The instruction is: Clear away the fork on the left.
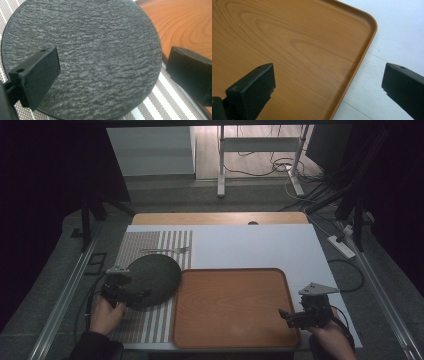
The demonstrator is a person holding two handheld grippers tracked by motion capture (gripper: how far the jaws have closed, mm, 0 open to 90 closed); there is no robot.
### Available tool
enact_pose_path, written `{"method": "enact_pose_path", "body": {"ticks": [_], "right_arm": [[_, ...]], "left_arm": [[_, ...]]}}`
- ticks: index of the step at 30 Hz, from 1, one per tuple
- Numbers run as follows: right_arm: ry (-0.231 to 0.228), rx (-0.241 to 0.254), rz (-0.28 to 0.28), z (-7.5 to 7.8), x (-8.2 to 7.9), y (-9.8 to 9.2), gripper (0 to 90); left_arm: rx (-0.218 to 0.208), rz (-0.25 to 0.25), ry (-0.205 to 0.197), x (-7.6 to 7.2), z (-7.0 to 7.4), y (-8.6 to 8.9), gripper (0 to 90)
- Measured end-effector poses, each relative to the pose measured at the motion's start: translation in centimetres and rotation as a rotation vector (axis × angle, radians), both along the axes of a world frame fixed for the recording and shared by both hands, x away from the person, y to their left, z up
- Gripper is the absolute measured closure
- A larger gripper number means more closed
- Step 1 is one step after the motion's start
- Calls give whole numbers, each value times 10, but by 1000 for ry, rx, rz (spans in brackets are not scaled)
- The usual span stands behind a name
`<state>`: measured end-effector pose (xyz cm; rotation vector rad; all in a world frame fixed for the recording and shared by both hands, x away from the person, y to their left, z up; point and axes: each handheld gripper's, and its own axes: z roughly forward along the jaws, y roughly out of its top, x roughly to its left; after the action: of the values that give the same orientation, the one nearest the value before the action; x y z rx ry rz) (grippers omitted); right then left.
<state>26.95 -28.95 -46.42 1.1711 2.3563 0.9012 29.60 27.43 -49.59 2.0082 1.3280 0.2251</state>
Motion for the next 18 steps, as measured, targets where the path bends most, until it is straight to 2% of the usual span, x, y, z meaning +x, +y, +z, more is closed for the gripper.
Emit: {"method": "enact_pose_path", "body": {"ticks": [4, 10, 12, 18], "right_arm": [[0, -3, 1, 0, 0, 0, 0], [0, -3, 1, 0, 0, 0, 0], [1, -3, 1, 0, 0, 0, 0], [-2, -13, 11, 0, 0, 1, 0]], "left_arm": [[-1, -3, 26, 10, -2, 1, 1], [23, -19, 9, 23, -2, 1, 0], [32, -16, 14, 28, -2, 1, 0], [34, -4, 15, 41, -3, 3, 5]]}}
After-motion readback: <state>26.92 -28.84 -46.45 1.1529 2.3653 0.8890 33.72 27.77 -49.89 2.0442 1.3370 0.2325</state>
